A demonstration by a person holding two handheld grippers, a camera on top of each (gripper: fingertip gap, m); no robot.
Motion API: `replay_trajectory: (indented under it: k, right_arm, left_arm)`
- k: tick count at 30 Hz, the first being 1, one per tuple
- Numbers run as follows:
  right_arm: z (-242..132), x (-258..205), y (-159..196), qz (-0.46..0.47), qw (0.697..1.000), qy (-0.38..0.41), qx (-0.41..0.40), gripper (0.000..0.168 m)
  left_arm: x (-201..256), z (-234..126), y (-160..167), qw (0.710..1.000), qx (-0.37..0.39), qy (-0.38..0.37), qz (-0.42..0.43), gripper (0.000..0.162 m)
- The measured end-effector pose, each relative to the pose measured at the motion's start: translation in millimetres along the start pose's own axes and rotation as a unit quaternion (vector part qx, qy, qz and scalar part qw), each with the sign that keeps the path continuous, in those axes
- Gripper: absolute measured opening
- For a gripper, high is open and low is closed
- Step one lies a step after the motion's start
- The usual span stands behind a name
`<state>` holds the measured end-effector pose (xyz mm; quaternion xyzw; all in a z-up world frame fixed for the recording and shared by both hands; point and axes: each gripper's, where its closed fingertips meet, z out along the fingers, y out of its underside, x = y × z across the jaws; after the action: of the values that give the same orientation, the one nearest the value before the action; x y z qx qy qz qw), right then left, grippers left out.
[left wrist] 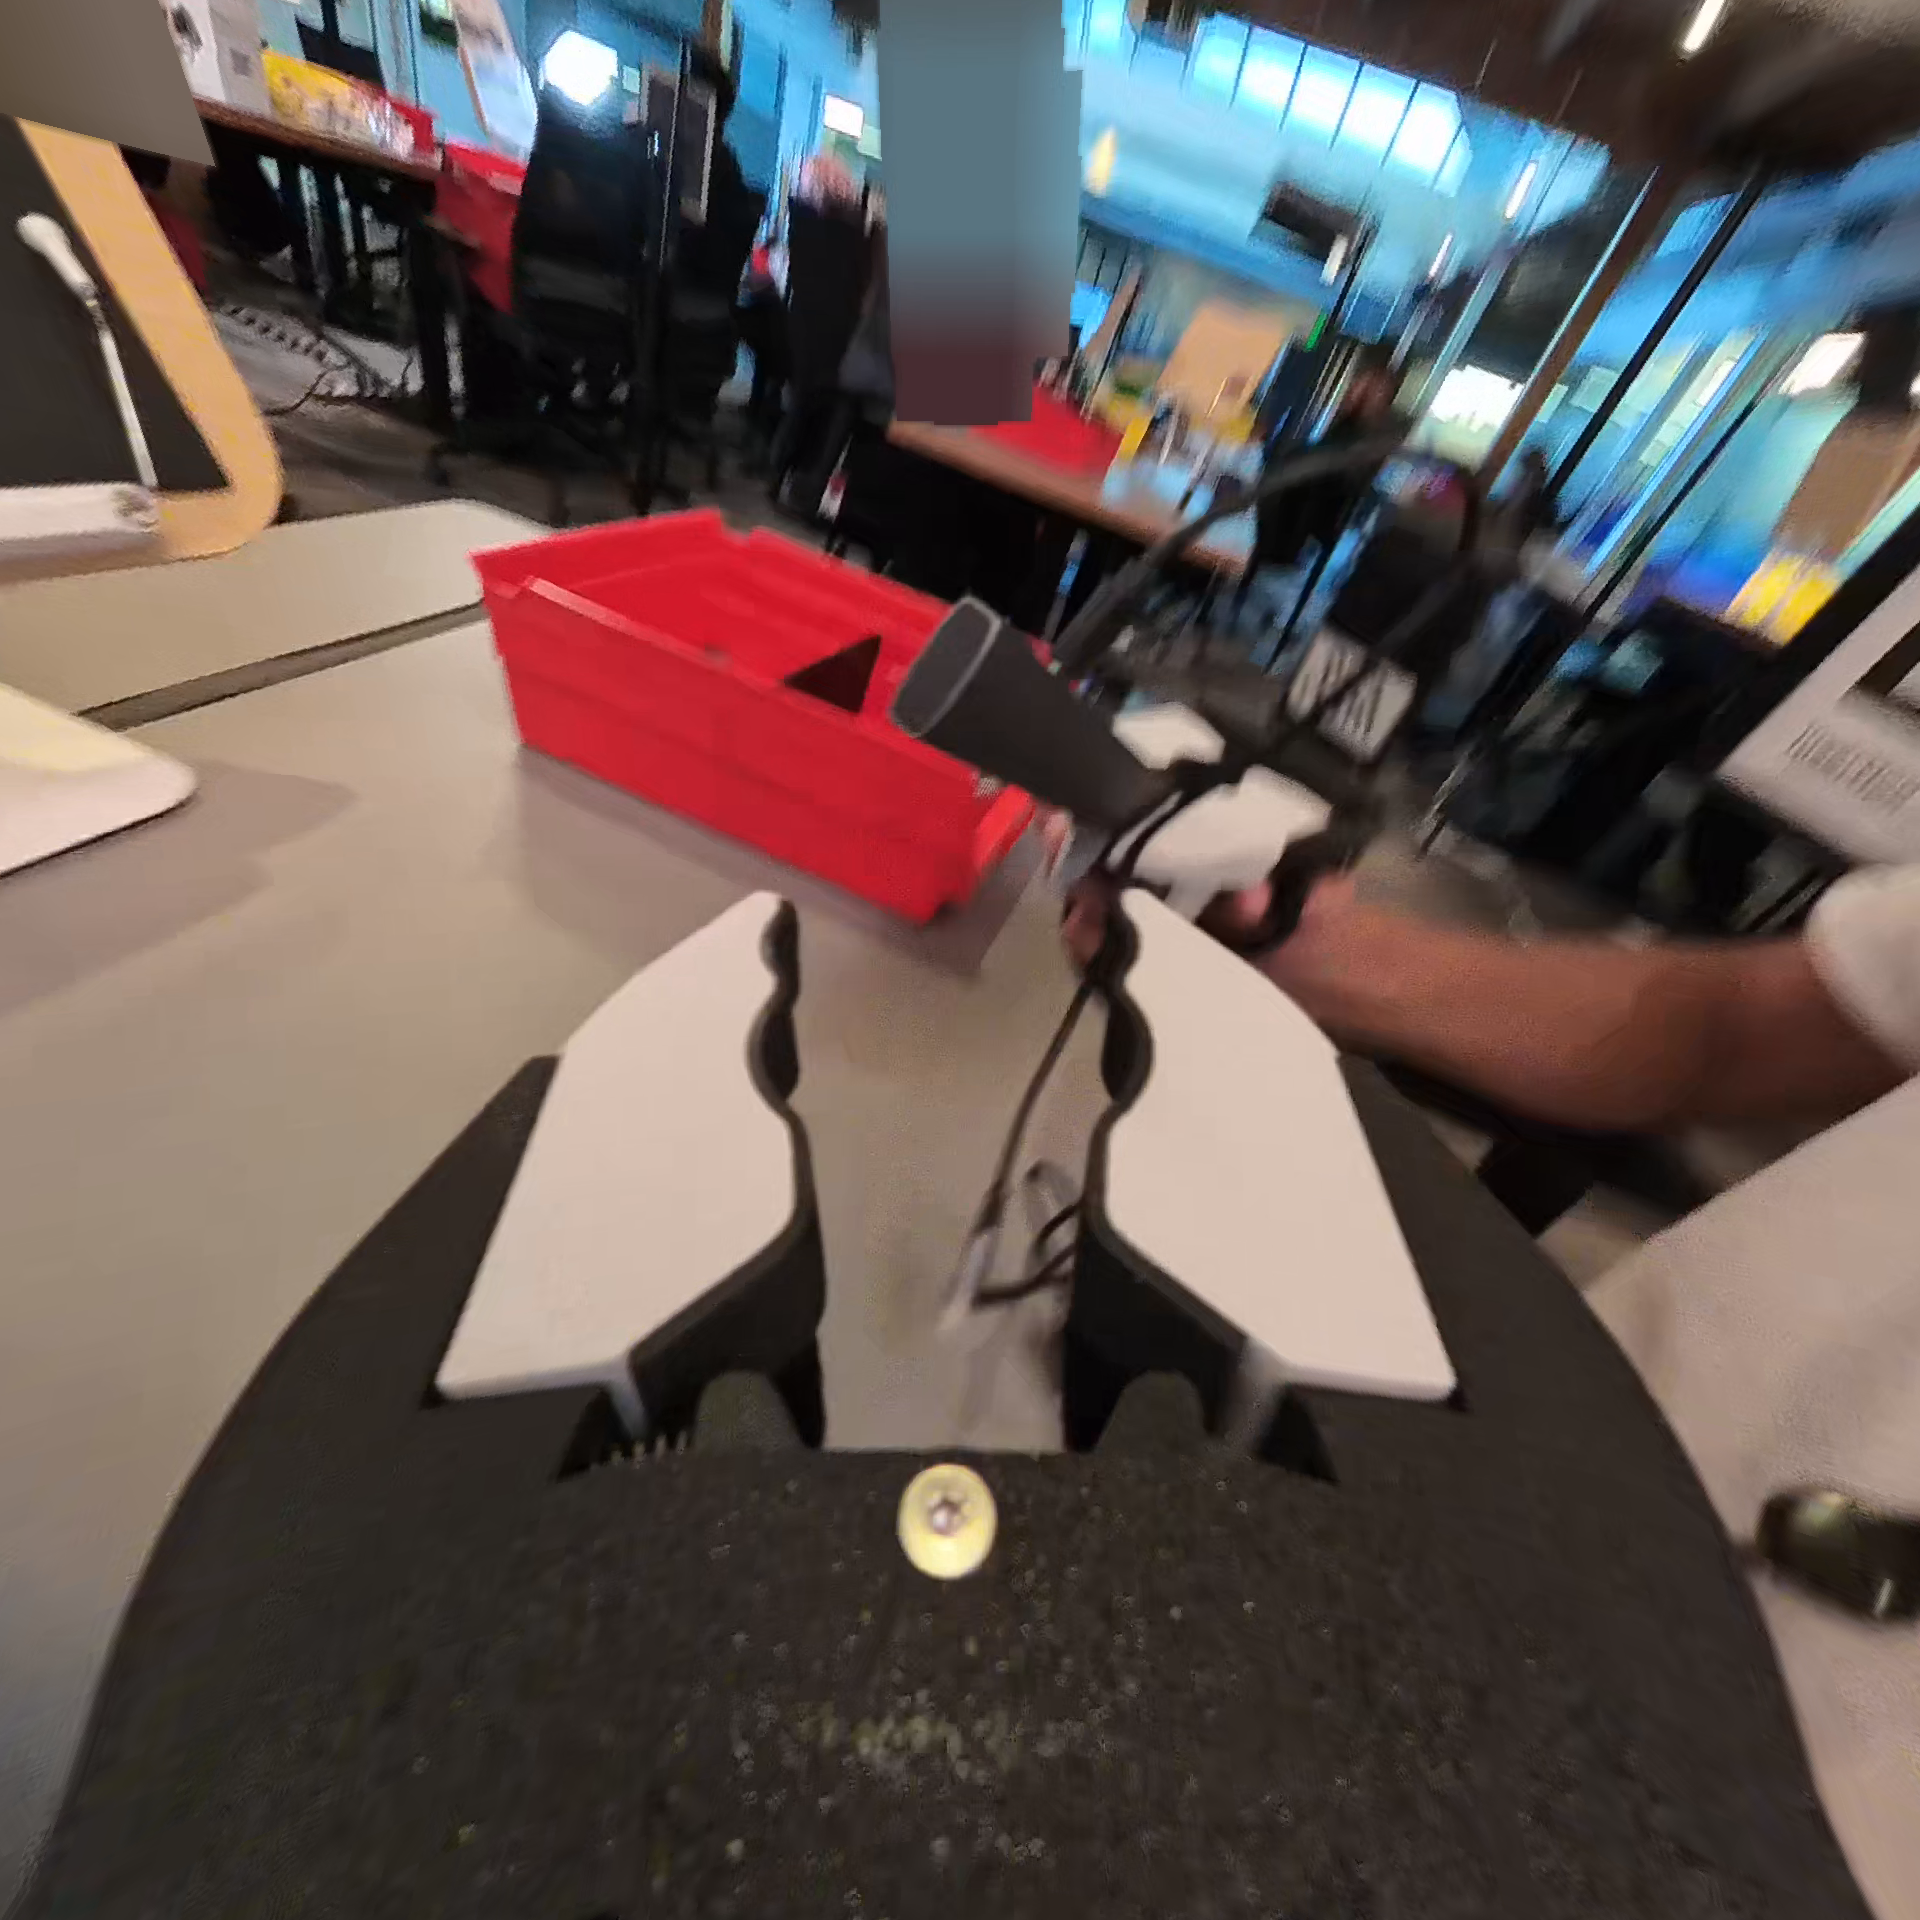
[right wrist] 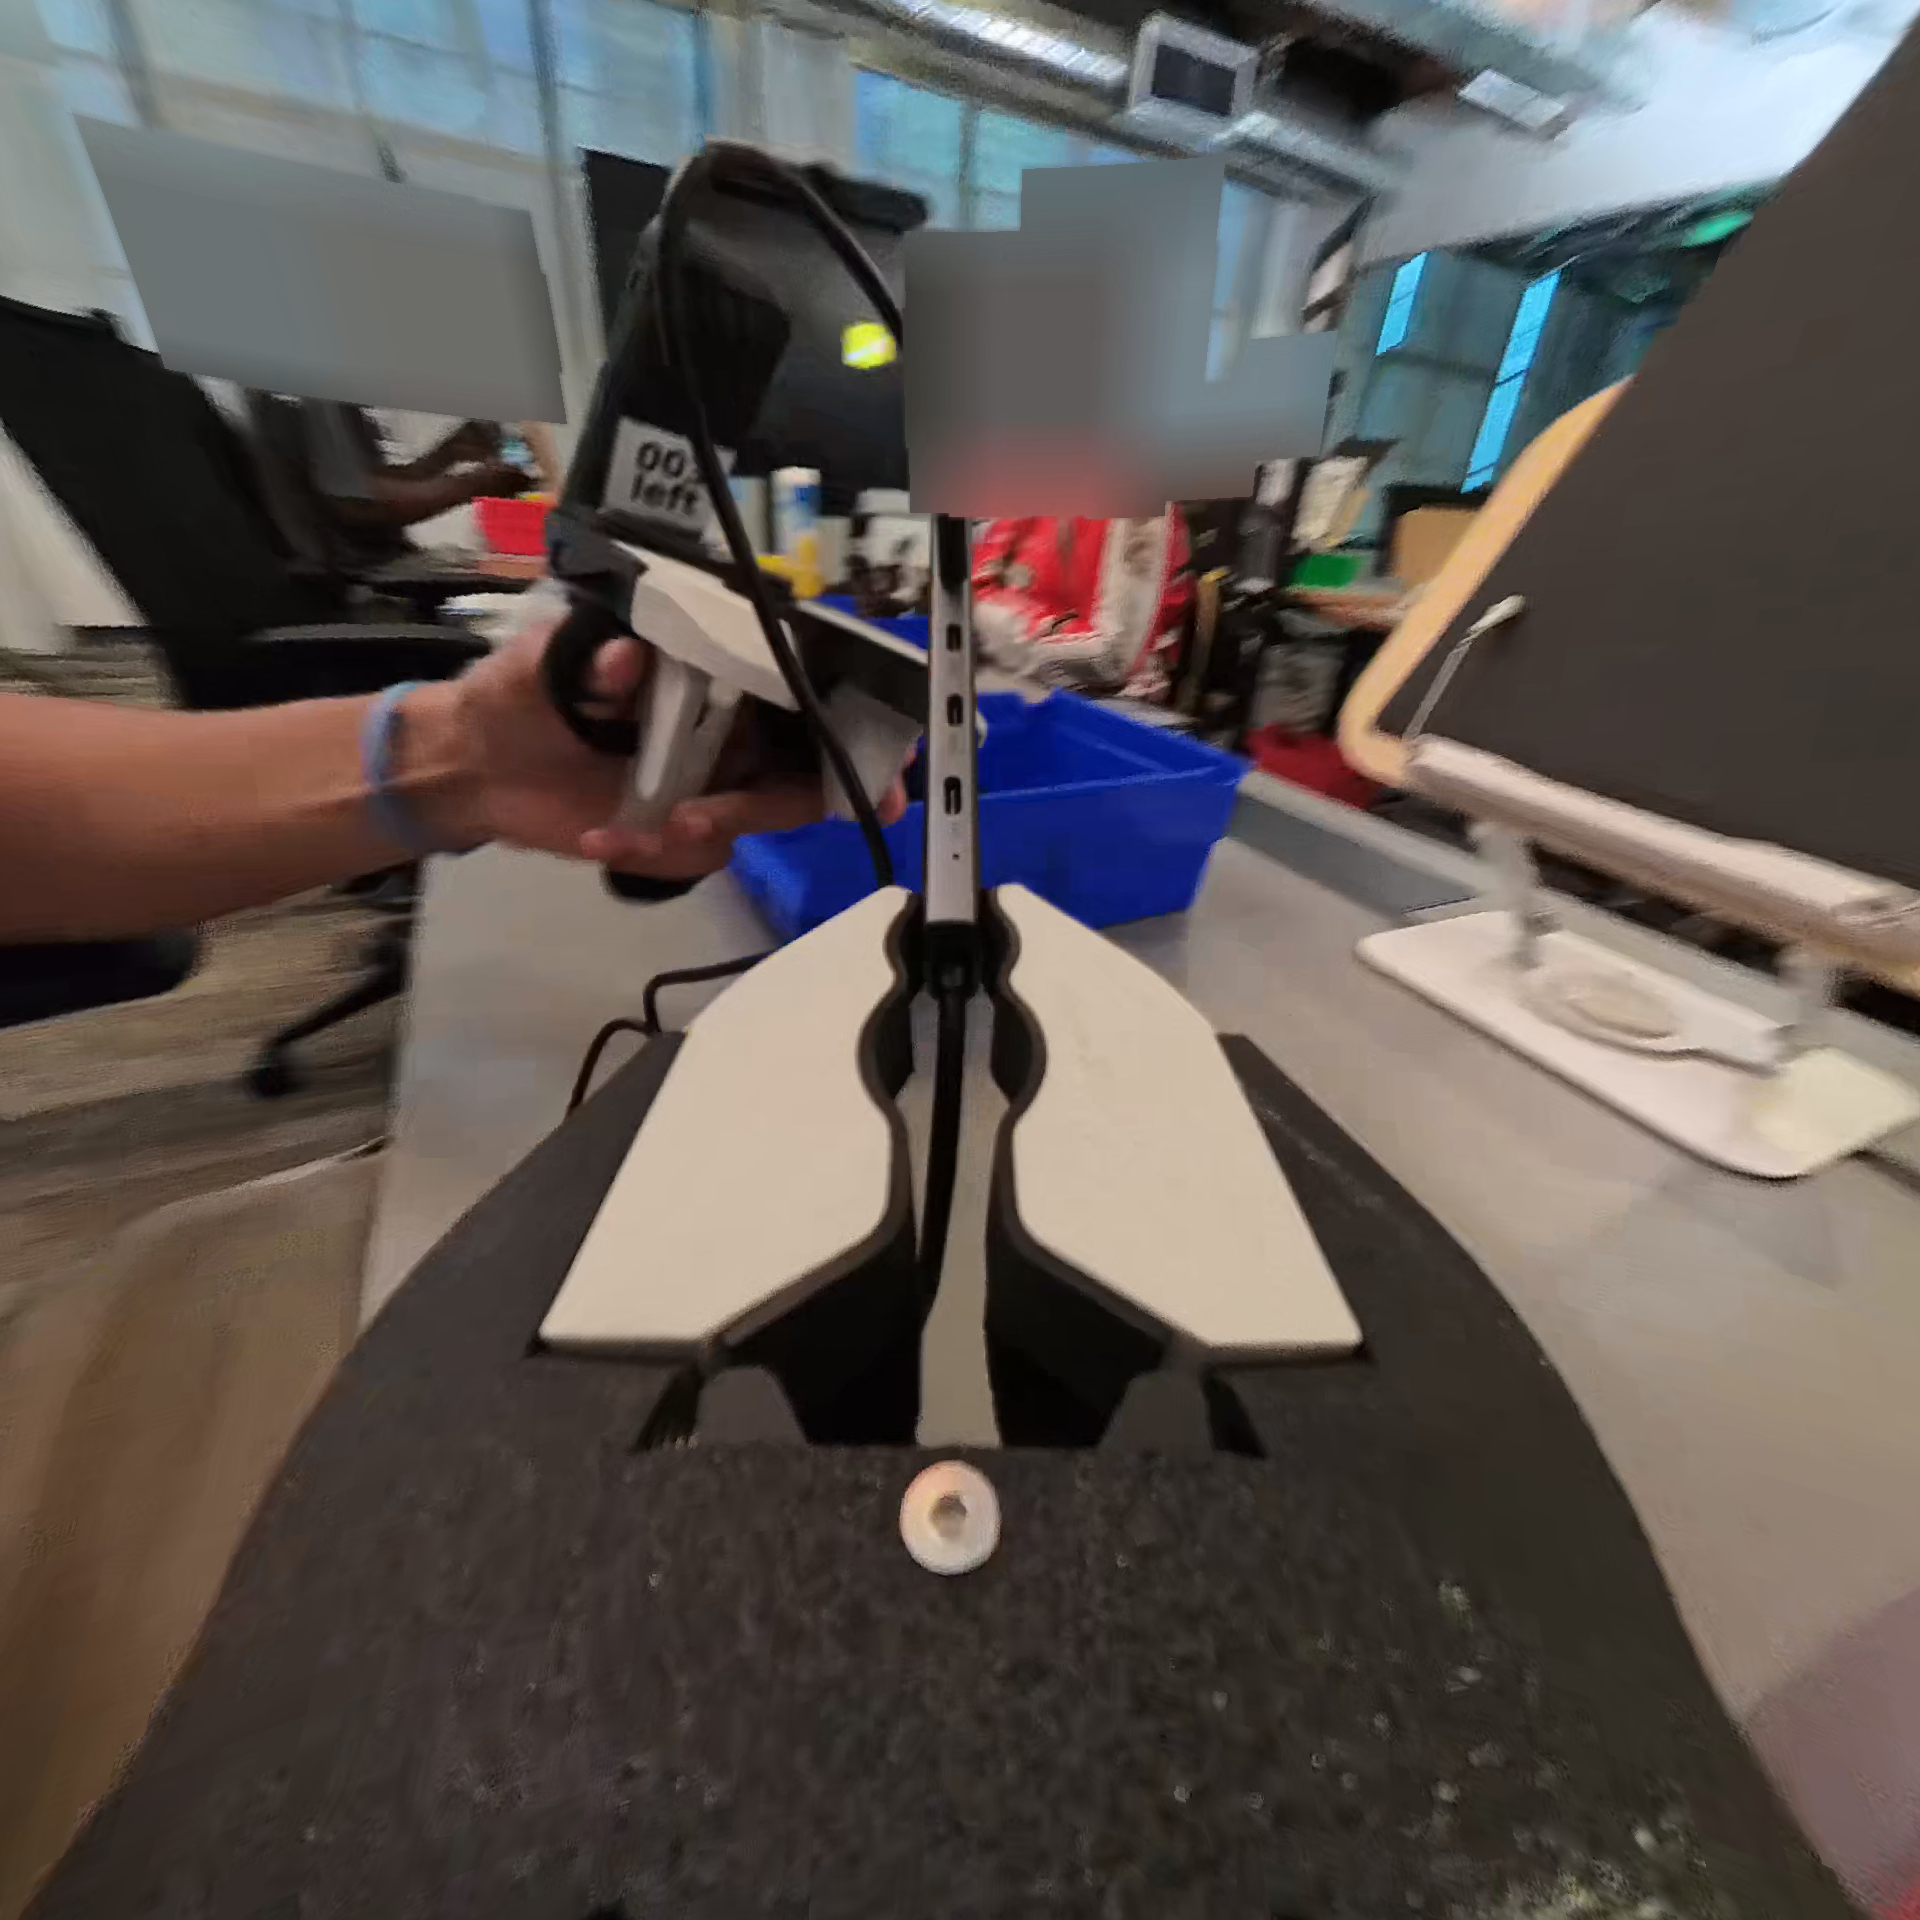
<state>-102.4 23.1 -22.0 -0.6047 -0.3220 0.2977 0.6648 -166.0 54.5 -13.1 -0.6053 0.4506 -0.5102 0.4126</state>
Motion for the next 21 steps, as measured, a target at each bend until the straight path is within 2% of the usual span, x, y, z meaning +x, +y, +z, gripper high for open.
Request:
replay_trajectory:
  k: [1,3,7,14,21]
  right_arm:
    - [-3.4,-2.9,6.2,0.019,0.999,-0.032,-0.011,0.01]
    - [-6.9,-11.0,15.1,0.043,0.995,-0.089,-0.027,0.01]
    - [-4.0,-30.6,21.2,0.06,0.983,-0.163,-0.051,0.01]
    - [1.4,-55.9,21.8,0.121,0.961,-0.246,-0.033,0.009]
    - [2.2,-62.4,16.9,0.153,0.95,-0.271,-0.008,0.009]
  left_arm:
    - [-0.9,-7.0,11.2,0.999,-0.031,-0.004,0.033,0.057]
    - [-1.3,-16.3,25.7,0.993,-0.07,-0.017,0.096,0.048]
    - [25.6,-14.7,26.9,0.984,-0.07,0.032,0.164,0.039]
    - [57.6,-11.6,18.9,0.985,0.002,0.123,0.124,0.031]
    - [69.6,-4.5,17.6,0.982,0.034,0.147,0.112,0.025]
